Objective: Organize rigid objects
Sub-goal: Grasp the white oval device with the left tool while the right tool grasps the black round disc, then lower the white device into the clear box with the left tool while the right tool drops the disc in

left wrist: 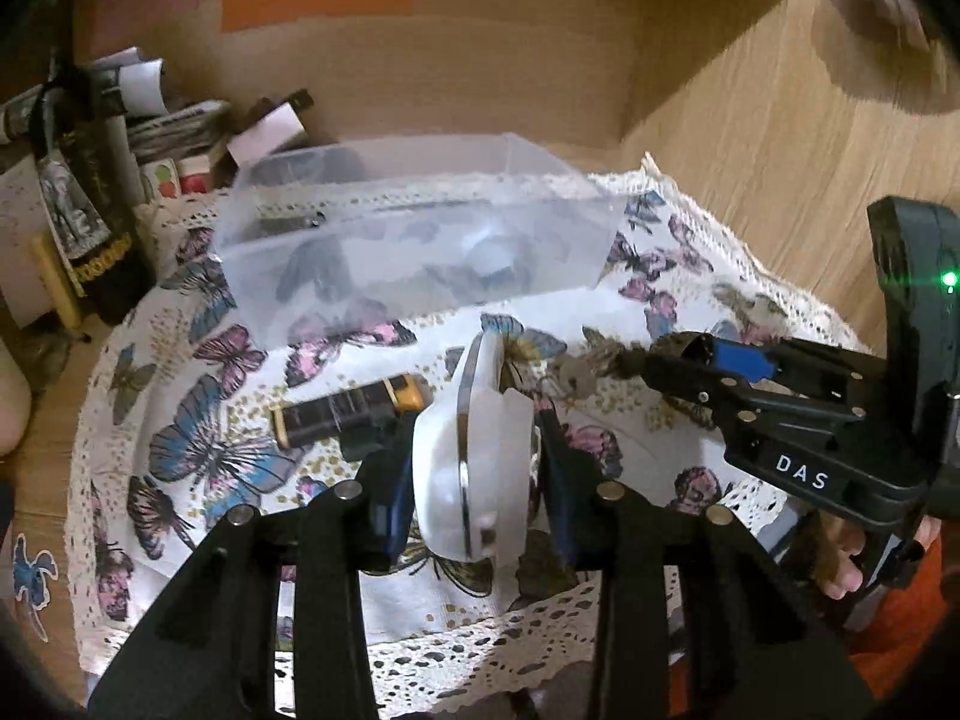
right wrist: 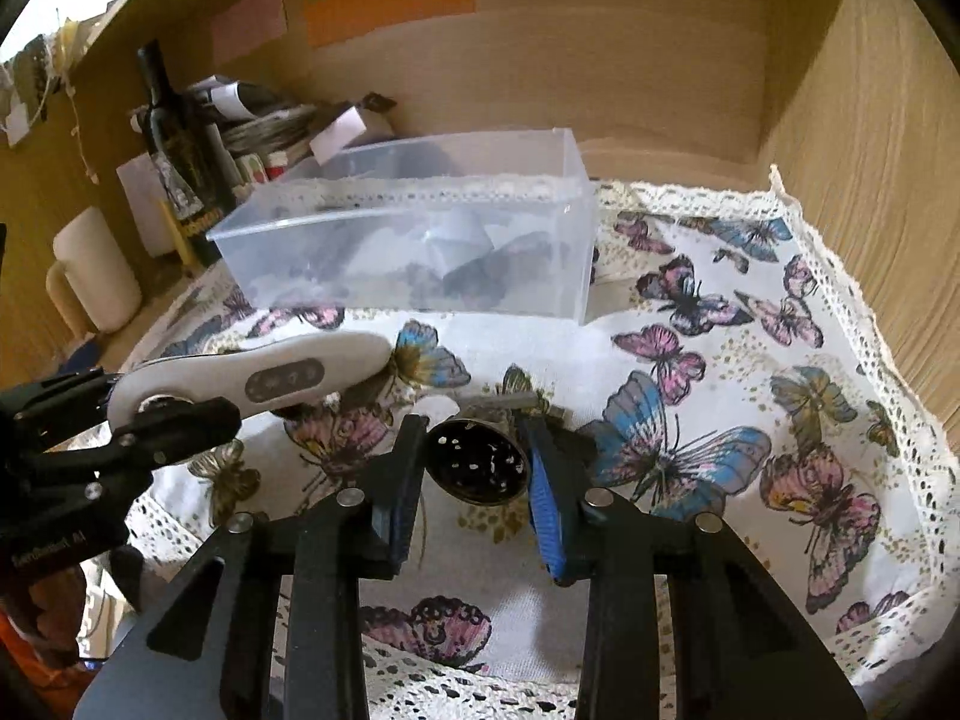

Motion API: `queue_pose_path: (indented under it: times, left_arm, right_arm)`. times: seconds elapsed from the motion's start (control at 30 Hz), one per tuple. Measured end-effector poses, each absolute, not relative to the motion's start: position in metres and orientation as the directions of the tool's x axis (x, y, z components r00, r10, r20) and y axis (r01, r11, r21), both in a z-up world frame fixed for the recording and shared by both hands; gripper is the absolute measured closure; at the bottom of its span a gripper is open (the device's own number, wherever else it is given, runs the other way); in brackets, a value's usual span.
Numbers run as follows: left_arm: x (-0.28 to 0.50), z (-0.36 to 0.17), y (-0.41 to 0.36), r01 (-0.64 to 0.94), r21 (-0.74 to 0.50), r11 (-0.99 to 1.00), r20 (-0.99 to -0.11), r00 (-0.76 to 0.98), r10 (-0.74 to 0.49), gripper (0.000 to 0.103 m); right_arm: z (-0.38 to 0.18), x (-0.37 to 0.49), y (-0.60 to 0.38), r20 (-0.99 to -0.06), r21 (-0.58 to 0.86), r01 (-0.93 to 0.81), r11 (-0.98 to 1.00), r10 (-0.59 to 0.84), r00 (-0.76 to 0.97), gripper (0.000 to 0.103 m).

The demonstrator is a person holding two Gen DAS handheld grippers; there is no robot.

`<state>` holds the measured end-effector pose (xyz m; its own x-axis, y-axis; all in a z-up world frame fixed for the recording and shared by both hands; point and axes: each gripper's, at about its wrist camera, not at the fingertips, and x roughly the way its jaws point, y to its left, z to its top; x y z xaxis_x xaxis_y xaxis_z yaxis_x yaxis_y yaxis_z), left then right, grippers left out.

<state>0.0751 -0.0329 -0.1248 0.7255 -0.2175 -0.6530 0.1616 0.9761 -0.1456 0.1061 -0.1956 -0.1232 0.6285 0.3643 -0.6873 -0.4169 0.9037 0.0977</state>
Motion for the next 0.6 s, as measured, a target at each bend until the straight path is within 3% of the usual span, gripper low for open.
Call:
queue_pose_path:
  times: [0.6]
  left_arm:
    - [0.073, -0.076, -0.005, 0.108, -0.152, 0.983, -0.529, 0.831, -0.173, 0.066]
  right_arm:
    - [-0.085, 0.11, -0.182, -0.589, 0.121, -0.457, 0.881, 0.434, 0.681, 0.073]
